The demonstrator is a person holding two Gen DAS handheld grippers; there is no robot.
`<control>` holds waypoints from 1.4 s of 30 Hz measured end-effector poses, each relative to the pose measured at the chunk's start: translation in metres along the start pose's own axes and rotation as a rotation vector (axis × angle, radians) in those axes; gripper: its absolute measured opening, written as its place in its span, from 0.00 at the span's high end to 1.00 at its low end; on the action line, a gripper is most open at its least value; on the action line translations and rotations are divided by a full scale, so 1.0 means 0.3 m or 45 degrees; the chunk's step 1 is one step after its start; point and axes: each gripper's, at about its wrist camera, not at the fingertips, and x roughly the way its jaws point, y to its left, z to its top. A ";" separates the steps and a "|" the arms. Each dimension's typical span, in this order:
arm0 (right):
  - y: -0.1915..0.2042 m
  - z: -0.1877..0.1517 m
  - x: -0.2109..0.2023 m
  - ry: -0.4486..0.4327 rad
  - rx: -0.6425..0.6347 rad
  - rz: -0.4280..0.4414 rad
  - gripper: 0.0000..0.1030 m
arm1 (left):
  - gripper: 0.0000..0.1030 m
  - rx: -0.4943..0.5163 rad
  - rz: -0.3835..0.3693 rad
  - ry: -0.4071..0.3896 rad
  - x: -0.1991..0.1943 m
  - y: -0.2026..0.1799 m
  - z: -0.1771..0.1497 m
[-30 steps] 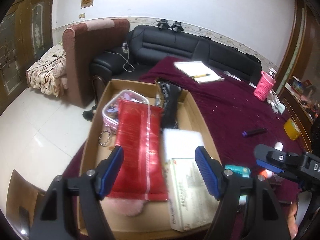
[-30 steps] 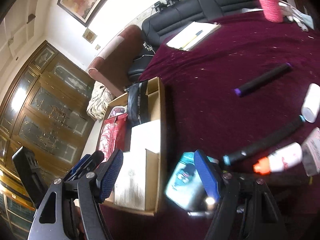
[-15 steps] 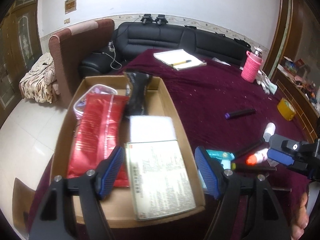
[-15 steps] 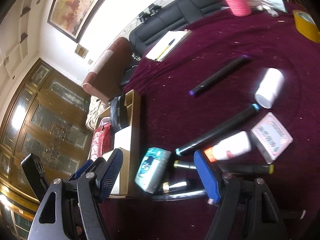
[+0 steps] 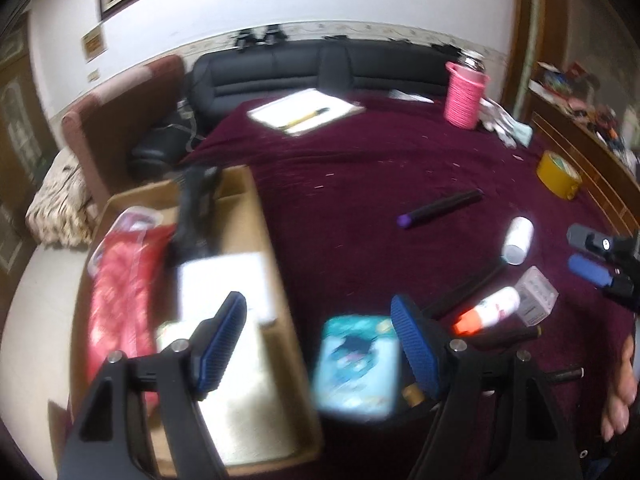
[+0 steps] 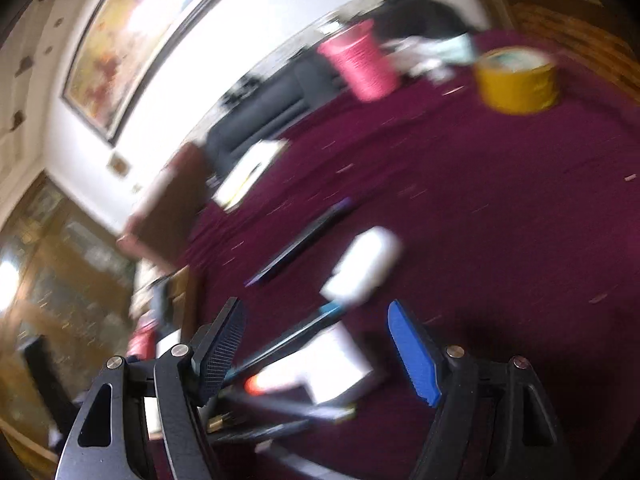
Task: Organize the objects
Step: 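Move both grippers back over the table toward the markers and bottles, then grasp the purple-capped black marker with the left gripper while the right grasps the white pill bottle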
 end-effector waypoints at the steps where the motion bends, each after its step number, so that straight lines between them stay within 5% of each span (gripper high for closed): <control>1: -0.026 0.013 -0.007 -0.008 0.036 -0.013 0.22 | 0.27 0.025 -0.008 0.001 0.012 -0.025 0.018; 12: -0.107 0.021 0.002 0.027 0.211 -0.001 0.22 | 0.27 0.362 -0.083 0.153 0.346 -0.371 0.235; 21: -0.132 0.009 0.027 0.069 0.247 0.025 0.22 | 0.26 0.460 -0.090 0.191 0.548 -0.433 0.285; 23: -0.138 0.009 0.031 0.070 0.252 0.016 0.22 | 0.35 0.431 -0.138 0.163 0.556 -0.434 0.292; 25: -0.144 0.009 0.033 0.068 0.261 0.008 0.22 | 0.69 0.340 -0.253 0.189 0.560 -0.426 0.289; 28: -0.148 0.009 0.034 0.069 0.262 0.004 0.22 | 0.86 0.303 -0.232 0.196 0.530 -0.431 0.254; 32: -0.143 0.010 0.025 0.056 0.251 -0.005 0.22 | 0.86 0.129 -0.322 0.217 0.438 -0.347 0.165; 42: -0.127 0.009 0.074 0.089 0.224 -0.064 0.22 | 0.86 -0.107 -0.311 0.048 0.297 -0.130 0.040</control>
